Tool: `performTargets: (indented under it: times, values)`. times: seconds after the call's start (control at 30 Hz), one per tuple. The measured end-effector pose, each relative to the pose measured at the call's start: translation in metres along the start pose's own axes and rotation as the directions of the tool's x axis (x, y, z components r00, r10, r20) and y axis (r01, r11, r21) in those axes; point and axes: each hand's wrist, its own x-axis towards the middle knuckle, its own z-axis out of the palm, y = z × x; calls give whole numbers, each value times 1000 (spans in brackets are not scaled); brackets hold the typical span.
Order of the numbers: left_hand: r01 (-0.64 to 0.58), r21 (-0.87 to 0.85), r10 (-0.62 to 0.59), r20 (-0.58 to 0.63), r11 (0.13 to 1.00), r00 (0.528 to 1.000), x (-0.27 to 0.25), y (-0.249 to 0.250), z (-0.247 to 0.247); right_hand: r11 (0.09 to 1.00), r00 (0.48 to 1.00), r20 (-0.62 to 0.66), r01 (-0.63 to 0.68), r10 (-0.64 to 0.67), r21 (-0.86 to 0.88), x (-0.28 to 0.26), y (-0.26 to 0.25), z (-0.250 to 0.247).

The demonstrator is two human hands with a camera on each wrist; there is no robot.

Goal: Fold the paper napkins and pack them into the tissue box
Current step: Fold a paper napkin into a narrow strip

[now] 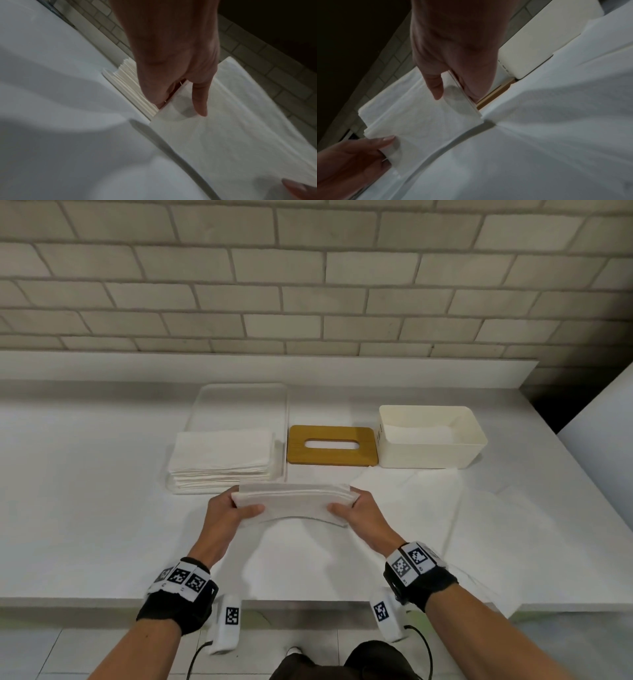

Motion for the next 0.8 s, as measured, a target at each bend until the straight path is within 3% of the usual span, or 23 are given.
performTargets:
  times: [0.1,0.33,0.47,0.63,0.8]
  values:
    - [-3,24,3,4,1000,1000,-3,-8,1,1000,999,47,-8,9,-15,-1,9,3]
    - [-151,74,153,-16,986,988,2,-10,7,997,999,-18,42,-43,-57,4,3,4]
    - [-235,-23,235,28,972,972,3,-6,9,992,992,-25,126,-127,-29,6,1,-2]
    - [-220,42,218,40,975,975,6,-13,10,976,981,4,193,-194,-99,5,-1,1]
    - [-229,135,227,30,964,973,8,-16,11,977,987,12,163,-162,-135,4,1,3]
